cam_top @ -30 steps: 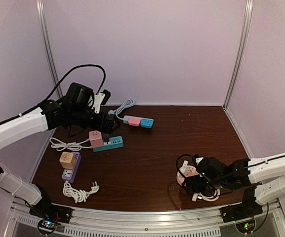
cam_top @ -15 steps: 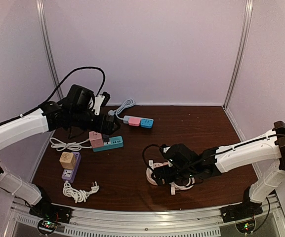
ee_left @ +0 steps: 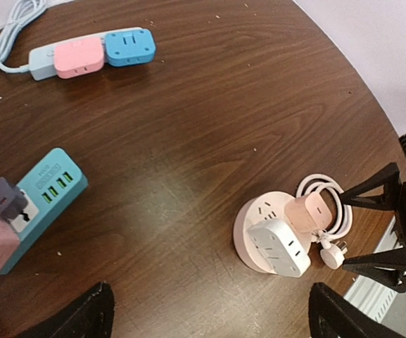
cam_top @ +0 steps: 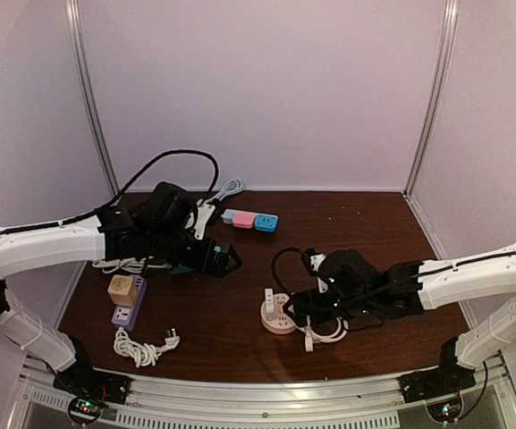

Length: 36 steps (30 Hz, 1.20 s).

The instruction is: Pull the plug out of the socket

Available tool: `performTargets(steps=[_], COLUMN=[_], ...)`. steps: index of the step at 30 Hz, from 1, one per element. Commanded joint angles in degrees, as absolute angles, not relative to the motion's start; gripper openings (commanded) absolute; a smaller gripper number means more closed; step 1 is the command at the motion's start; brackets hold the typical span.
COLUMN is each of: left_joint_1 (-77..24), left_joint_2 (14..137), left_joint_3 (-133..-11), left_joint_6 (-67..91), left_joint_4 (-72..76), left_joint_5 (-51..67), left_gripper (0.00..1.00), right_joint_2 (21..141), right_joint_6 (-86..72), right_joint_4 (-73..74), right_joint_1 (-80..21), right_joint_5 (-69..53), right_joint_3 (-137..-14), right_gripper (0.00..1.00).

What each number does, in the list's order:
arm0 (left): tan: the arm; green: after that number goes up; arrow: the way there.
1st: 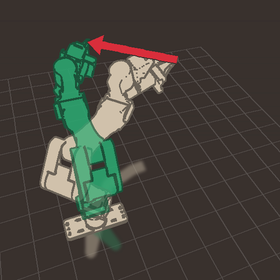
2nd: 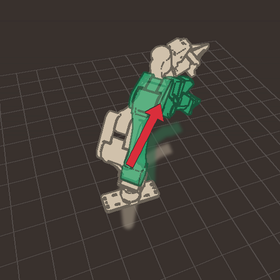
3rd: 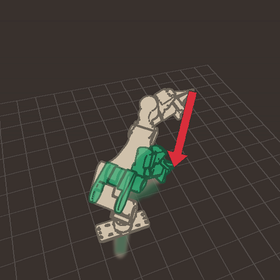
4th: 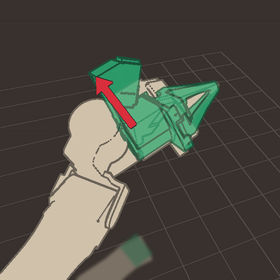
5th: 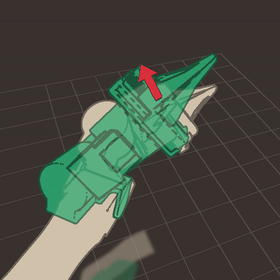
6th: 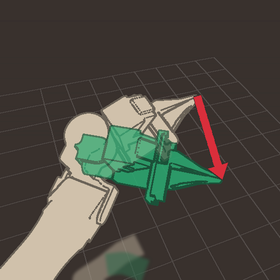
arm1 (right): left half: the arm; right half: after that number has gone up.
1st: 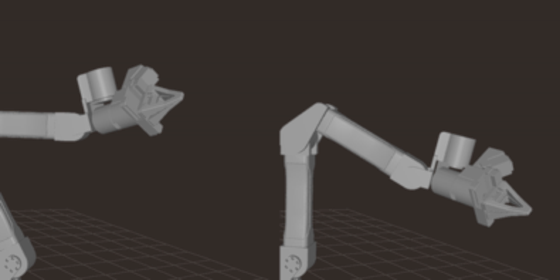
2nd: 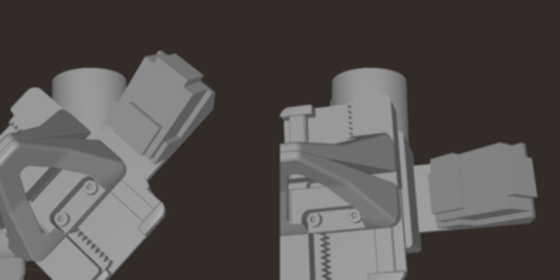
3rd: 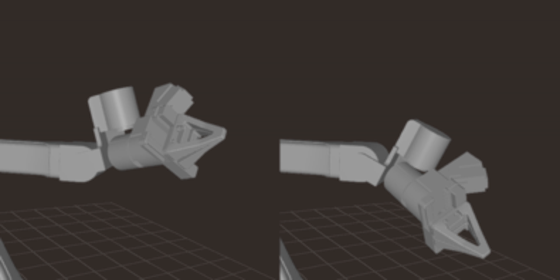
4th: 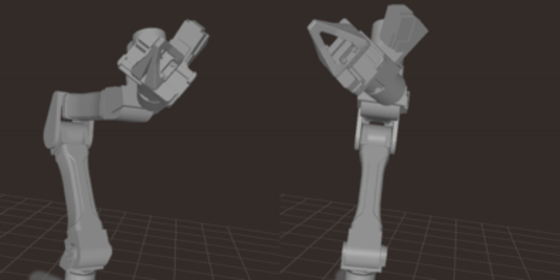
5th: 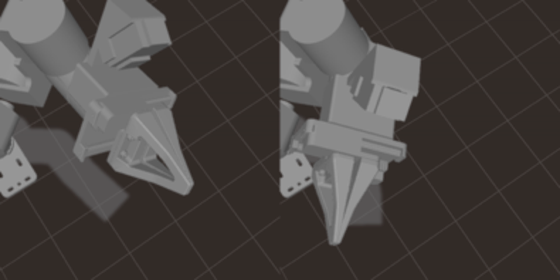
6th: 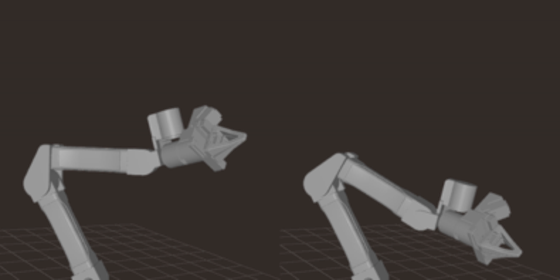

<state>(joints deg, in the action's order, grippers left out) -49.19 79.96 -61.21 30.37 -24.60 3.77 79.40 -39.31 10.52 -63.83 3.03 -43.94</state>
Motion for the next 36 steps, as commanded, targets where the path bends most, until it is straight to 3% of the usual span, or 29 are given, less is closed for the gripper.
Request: performTargets(steps=[1,10,26,31,36], left_joint_1=[-52.7,-59.3,-62.3,-62.3,-62.2], left_joint_2=[83.9,93.8,102.7,103.5,102.5], left_joint_3=[-60.8,-65.0,-71.5,-71.1,-70.0], left_joint_6=[35.0,40.3,42.1,42.8,43.2], left_joint_4=[-17.8,-17.0,-21.1,-22.3,-22.3], left_joint_5=[5.1,5.5,3.4,1.6,1.1], left_gripper=[0.98,0.86,0.77,0.7,0.56], right_joint_2=[78.0,79.5,81.9,82.8,83.6], right_joint_6=[-41.1,-44.2,-44.9,-44.9,-45.0], right_joint_4=[14.9,13.2,9.7,8.6,8.2], right_joint_1=[-62.7,-60.7,-60.0,-59.9,-59.9], right_joint_5=[5.9,5.3,5.2,5.3,5.2], right_joint_3=[-45.9,-44.7,-43.6,-43.1,-42.7], right_gripper=[0.86,0.65,0.59,0.59,0.59])
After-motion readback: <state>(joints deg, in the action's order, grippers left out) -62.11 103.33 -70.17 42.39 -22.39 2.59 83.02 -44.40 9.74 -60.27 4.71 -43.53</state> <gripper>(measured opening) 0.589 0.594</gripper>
